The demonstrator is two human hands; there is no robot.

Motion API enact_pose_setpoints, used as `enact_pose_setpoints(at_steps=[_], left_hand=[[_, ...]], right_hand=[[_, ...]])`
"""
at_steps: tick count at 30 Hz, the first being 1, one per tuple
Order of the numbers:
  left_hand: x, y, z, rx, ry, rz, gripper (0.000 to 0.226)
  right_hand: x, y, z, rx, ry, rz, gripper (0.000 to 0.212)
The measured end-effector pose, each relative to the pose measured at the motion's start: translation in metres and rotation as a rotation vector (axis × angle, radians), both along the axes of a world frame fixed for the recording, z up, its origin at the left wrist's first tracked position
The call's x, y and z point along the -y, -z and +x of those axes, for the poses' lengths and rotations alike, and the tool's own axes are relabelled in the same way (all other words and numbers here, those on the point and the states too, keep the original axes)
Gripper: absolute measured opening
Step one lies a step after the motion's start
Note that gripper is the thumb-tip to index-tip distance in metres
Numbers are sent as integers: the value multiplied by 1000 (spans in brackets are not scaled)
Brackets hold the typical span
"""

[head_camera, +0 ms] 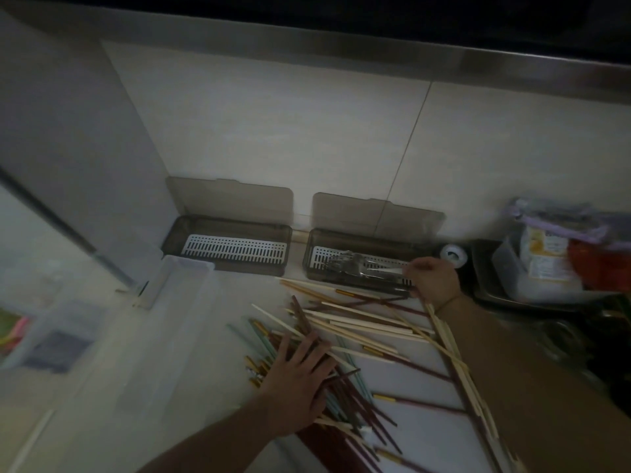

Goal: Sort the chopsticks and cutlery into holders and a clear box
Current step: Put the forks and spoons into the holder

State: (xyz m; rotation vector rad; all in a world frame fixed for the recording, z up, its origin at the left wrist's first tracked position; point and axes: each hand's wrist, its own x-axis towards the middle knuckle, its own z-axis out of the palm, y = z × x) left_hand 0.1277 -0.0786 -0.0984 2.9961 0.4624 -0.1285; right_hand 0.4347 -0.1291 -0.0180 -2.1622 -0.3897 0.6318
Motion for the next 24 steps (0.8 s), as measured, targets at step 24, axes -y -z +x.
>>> enact_pose_setpoints(at_steps=[24], left_hand=[[19, 8, 0, -103, 281, 9, 70]], right_hand=[[270, 100, -184, 603, -198, -561, 67]])
